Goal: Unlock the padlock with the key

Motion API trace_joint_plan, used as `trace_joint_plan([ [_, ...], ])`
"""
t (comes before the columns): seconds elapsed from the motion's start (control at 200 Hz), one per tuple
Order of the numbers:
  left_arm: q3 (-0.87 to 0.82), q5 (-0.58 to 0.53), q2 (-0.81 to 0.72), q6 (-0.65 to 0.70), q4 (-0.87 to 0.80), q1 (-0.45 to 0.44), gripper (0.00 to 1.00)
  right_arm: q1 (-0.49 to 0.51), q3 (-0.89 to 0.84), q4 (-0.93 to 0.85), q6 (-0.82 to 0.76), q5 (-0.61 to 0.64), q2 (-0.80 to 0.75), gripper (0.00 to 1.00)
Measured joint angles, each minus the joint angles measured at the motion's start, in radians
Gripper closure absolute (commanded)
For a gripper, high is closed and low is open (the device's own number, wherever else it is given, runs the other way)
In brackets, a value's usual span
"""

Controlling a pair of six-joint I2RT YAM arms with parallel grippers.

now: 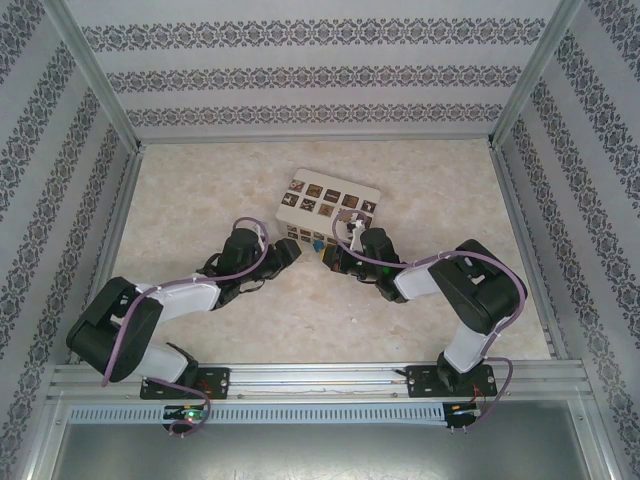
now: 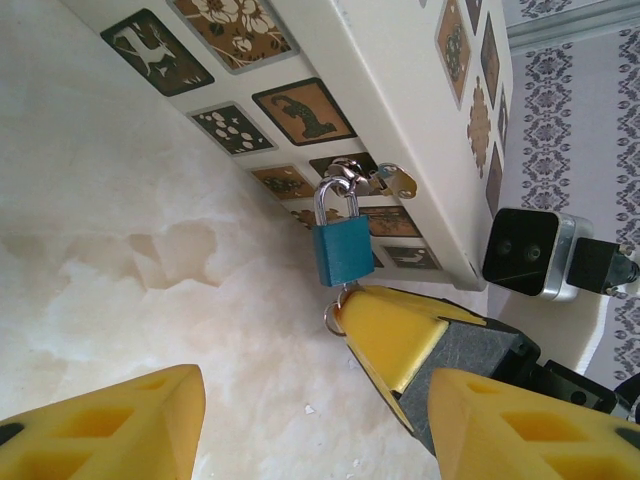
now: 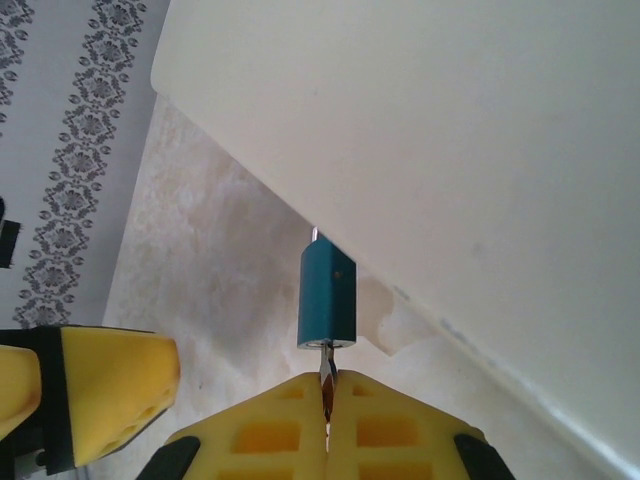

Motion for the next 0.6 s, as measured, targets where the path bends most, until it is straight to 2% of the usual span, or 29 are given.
trace_joint_plan([
  [0.6,0.006,0.026,0.179,-0.163,0.244,0.0,0.44,0.0,0.0,0.033,0.074,-0.003,0.004,1.0],
])
